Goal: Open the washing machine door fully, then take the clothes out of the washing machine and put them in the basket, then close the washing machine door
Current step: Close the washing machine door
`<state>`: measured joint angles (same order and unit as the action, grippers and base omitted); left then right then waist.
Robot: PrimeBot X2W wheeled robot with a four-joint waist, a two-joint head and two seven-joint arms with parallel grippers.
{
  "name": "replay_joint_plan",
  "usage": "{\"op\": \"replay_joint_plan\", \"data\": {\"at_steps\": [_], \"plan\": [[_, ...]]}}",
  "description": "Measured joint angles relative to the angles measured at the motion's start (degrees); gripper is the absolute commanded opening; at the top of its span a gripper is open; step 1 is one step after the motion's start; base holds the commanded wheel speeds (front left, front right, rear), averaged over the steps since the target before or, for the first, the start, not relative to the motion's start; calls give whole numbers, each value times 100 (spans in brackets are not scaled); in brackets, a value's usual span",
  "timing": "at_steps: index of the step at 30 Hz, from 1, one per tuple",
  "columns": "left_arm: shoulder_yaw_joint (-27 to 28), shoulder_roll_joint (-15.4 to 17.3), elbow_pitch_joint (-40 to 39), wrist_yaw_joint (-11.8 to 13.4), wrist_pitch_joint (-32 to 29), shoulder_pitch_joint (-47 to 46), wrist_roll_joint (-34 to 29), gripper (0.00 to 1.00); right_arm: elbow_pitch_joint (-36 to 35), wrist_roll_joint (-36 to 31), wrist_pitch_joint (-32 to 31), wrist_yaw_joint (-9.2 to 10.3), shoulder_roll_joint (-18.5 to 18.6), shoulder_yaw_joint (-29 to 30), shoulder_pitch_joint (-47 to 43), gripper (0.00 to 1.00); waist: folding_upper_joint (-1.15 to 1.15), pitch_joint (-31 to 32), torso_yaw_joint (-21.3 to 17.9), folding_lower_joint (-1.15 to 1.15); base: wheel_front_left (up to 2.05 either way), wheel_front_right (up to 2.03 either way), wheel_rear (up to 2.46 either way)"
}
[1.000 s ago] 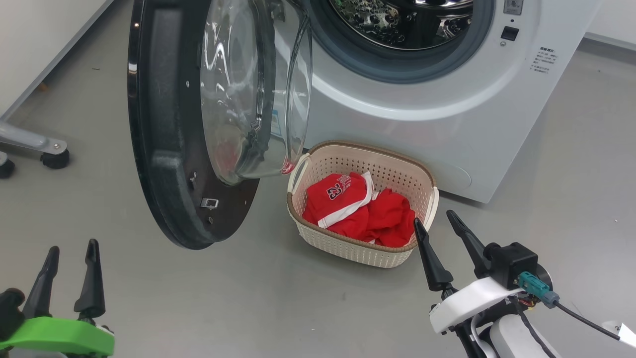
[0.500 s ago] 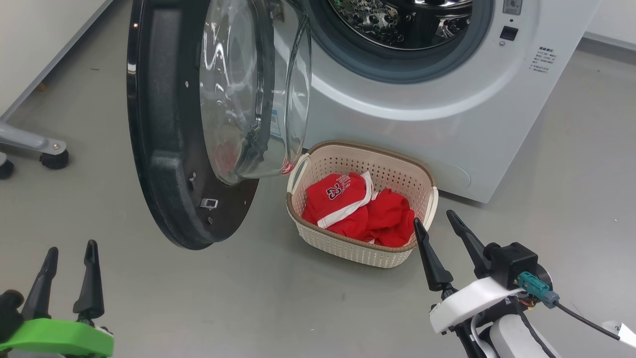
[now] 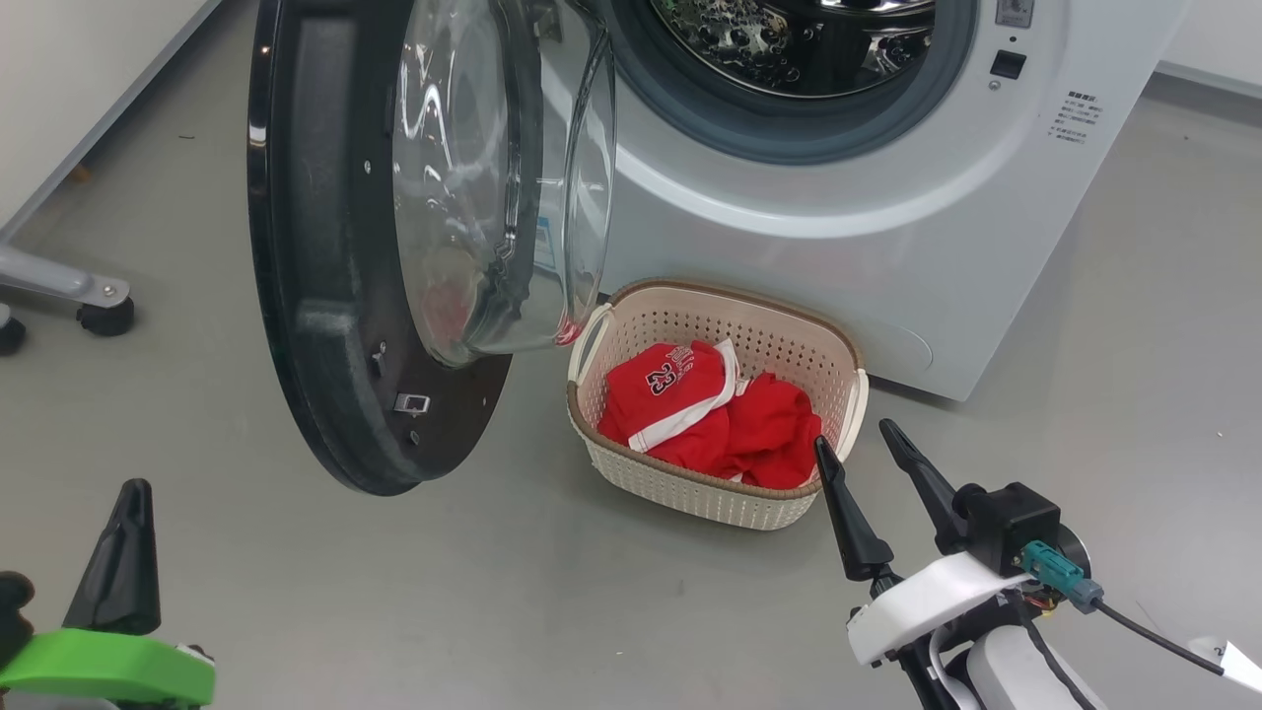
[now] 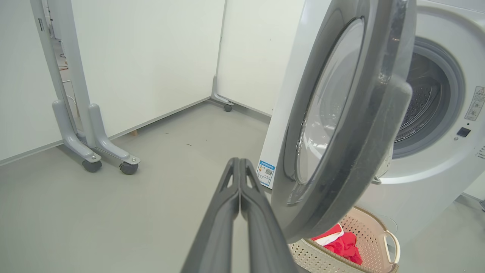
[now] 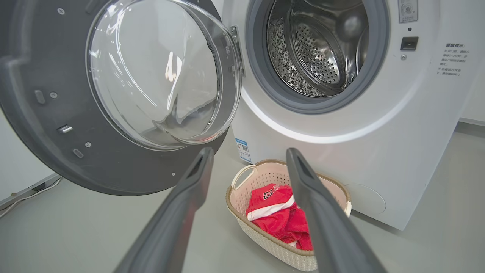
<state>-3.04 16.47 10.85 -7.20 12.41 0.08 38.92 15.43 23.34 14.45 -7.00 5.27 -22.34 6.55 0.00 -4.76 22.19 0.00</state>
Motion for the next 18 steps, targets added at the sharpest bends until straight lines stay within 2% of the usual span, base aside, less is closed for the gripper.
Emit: {"op": "replay_joint_plan", "data": {"at_steps": [5, 10, 18], "plan": [[34, 40, -105, 0, -76, -108, 506, 0, 1, -1, 0, 0, 0, -40, 0, 100, 0, -29, -21, 0, 0, 0, 0], [487, -449, -265, 0, -448, -549, 2292, 0, 2, -1, 0, 1, 1, -78, 3, 100, 0, -63, -57, 0, 0, 0, 0], [1165, -494, -253, 0, -1433, -1003, 3994, 0, 4, -1, 0, 0, -4, -147, 11, 100, 0, -133, -177, 0, 0, 0, 0]]}}
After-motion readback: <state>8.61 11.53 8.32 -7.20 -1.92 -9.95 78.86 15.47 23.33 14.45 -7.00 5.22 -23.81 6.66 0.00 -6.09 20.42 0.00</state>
